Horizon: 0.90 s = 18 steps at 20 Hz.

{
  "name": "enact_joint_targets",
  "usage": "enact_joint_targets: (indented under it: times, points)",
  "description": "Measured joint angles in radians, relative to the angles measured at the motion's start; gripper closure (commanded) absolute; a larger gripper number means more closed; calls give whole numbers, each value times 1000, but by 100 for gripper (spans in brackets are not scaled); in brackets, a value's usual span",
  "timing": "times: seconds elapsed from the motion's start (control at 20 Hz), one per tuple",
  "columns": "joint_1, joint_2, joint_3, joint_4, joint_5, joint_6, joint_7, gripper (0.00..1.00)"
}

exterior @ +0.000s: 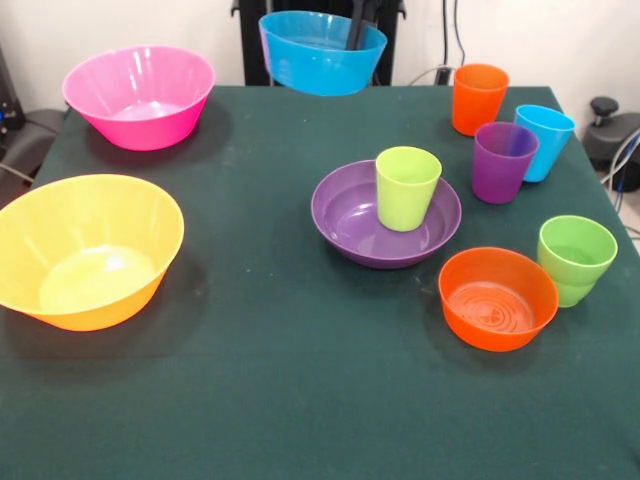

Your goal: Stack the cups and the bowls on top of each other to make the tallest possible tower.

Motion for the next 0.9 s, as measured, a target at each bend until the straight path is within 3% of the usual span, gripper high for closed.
enact_joint_targets:
  times: [0.9]
  points:
    - [41,28,0,-39,1,44,8,100]
